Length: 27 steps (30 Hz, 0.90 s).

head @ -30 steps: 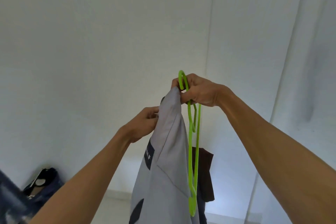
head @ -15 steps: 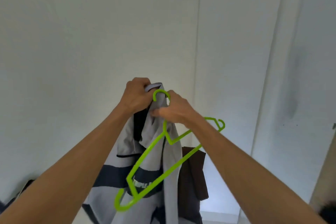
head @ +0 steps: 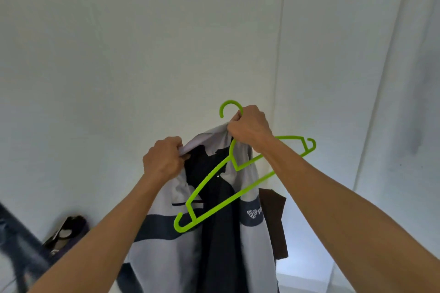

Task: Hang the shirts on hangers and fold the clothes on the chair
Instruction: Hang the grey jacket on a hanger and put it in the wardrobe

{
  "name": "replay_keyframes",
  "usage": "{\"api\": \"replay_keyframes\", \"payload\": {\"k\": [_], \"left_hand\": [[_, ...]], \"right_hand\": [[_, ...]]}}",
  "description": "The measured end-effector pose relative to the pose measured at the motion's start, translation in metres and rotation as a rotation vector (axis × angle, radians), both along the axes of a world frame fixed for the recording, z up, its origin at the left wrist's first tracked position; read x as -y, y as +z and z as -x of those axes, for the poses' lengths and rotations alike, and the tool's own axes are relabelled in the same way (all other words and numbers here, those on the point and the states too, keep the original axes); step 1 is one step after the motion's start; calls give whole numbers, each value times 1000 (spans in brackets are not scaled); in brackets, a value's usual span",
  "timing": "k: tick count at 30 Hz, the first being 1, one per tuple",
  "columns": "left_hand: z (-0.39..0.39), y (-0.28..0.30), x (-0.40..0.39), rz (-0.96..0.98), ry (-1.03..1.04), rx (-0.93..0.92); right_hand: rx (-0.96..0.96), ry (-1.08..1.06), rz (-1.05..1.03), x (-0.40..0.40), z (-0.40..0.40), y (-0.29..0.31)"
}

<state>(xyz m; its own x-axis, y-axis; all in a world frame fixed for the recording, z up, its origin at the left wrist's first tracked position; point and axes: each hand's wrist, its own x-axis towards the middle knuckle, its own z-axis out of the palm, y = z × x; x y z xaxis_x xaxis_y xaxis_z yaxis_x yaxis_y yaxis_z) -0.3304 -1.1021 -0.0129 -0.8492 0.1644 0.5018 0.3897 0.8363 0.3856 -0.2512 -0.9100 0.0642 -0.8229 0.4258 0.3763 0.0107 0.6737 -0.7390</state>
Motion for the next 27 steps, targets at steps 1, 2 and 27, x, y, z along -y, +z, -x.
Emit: {"api": "replay_keyframes", "payload": {"k": [1, 2, 27], "left_hand": [[1, -4, 0, -75, 5, 48], [4, -5, 1, -199, -9, 115], [5, 33, -46, -1065, -147, 526]], "right_hand": [[10, 0, -14, -1, 1, -2], [21, 0, -28, -2, 2, -4], [143, 105, 232, -24, 20, -36]]}}
